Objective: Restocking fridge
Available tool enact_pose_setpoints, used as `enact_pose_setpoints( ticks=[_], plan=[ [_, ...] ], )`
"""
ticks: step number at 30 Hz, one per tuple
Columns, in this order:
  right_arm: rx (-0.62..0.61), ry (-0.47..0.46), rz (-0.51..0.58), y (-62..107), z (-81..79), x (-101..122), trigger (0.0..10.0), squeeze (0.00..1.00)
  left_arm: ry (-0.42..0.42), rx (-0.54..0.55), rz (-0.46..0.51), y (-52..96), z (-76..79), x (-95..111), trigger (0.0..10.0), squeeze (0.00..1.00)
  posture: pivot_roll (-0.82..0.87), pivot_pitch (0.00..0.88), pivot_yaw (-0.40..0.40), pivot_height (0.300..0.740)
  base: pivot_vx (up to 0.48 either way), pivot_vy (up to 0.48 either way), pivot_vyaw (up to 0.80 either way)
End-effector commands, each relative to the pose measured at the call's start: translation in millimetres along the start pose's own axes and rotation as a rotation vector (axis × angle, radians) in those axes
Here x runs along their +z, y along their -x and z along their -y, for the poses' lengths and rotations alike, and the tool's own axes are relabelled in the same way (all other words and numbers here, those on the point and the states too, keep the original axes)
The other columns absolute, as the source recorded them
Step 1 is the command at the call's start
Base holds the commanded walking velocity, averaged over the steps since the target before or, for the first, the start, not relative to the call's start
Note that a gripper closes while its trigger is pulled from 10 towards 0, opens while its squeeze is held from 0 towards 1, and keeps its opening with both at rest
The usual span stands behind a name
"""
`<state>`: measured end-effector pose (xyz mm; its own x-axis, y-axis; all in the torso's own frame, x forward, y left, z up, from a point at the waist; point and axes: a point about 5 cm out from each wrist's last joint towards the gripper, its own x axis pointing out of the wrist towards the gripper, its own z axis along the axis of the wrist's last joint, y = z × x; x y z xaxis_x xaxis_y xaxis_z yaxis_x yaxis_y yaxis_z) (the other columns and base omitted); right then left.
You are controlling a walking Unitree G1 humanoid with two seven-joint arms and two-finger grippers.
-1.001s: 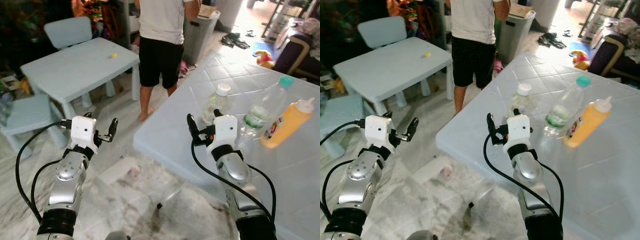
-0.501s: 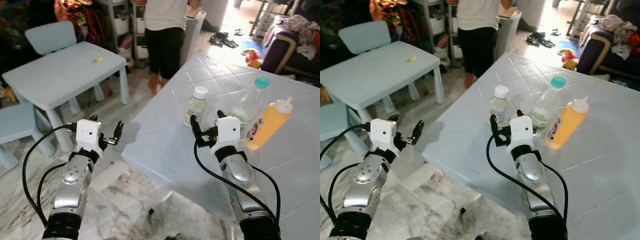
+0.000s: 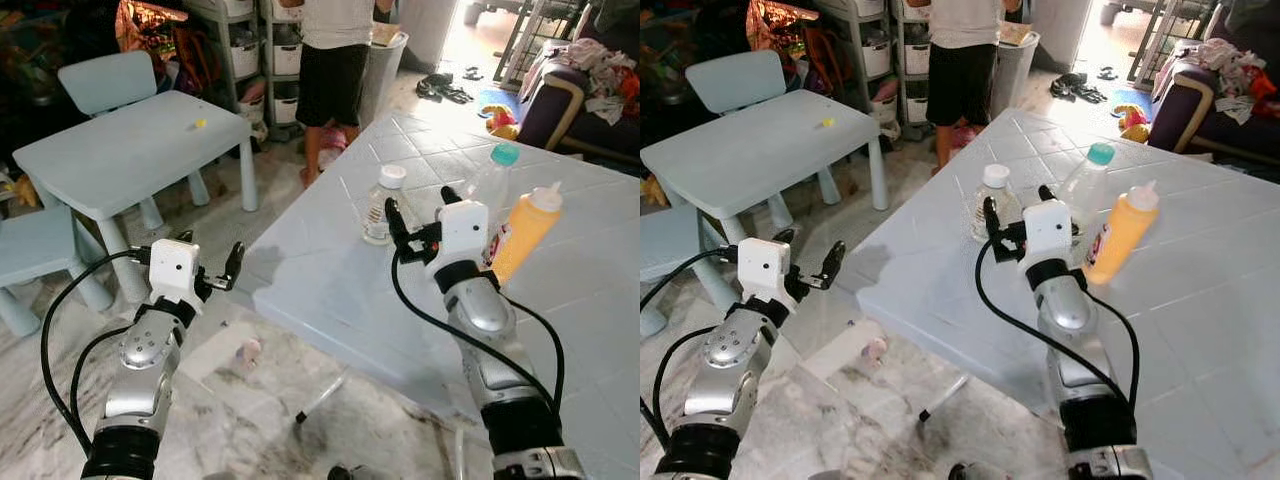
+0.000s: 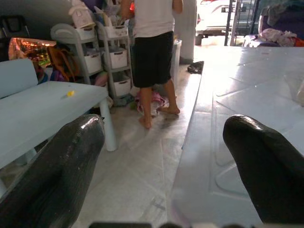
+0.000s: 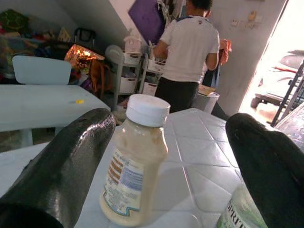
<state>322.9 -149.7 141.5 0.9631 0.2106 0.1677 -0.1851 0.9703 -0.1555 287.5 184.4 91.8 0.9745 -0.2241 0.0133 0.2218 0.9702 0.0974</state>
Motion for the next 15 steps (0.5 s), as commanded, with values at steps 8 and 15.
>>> enact_pose_setpoints(
  ticks=[8, 15],
  plan=[
    [0.051, -0.011, 0.035, -19.8, -0.1, 8.5, 10.0, 0.0, -0.034, -0.019, -0.008, 7.9, -4.8, 4.1, 10.0, 0.0, 0.06, 0.021, -0.028, 0.74, 0.0, 0.0, 0.0],
    [0.024, -0.005, 0.051, -16.0, 1.6, 7.6, 10.0, 0.0, -0.045, -0.014, -0.007, 12.4, -9.6, 5.2, 10.0, 0.0, 0.06, 0.02, -0.019, 0.74, 0.0, 0.0, 0.0]
  ],
)
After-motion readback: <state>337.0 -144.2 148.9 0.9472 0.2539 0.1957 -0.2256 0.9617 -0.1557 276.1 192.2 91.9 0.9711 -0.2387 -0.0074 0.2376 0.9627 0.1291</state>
